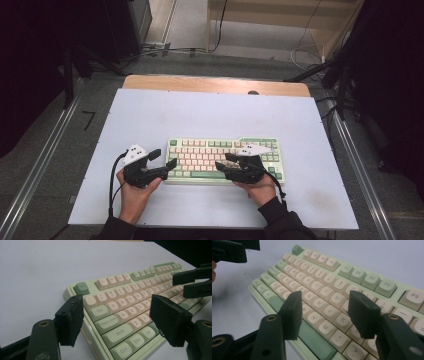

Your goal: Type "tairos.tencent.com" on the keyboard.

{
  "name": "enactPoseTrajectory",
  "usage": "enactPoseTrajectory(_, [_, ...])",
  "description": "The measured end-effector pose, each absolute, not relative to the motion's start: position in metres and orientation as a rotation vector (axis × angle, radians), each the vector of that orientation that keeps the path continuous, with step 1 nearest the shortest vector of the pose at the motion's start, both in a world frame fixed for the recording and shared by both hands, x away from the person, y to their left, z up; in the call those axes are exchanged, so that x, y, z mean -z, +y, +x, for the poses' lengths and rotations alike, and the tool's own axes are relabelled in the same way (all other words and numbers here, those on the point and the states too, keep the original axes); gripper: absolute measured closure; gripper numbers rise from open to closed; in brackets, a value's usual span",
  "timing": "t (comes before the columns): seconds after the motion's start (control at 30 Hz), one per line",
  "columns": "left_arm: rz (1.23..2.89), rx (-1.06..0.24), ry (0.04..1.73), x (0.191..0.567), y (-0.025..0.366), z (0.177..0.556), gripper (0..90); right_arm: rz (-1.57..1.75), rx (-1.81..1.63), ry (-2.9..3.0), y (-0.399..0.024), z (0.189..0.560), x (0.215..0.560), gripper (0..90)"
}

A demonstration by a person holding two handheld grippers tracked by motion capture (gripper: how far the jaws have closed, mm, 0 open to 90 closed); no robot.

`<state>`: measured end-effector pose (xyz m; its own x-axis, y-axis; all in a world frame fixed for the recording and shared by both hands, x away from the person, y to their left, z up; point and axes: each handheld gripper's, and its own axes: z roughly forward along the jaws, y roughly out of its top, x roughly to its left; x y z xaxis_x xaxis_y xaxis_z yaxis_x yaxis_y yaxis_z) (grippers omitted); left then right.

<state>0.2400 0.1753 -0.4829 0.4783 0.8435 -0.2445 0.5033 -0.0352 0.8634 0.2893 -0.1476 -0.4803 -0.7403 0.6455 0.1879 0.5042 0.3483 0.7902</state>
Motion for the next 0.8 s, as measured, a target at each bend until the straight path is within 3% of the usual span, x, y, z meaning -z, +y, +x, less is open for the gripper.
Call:
enactPoseTrajectory(0.13, [1.689, -0.412, 1.161, 0.481, 0.174, 0.243, 28.5, 1.099, -1.346, 2.425, -0.152, 0.292, 0.479, 33.7])
enactPoseTrajectory(0.4, [1.691, -0.399, 1.163, 0.481, 0.167, 0.250, 29.5, 1.170, -1.331, 2.408, -0.159, 0.296, 0.479, 28.3])
enactPoseTrajectory(0.8, [1.682, -0.384, 1.163, 0.481, 0.157, 0.260, 33.0, 1.181, -1.337, 2.391, -0.163, 0.297, 0.477, 28.0])
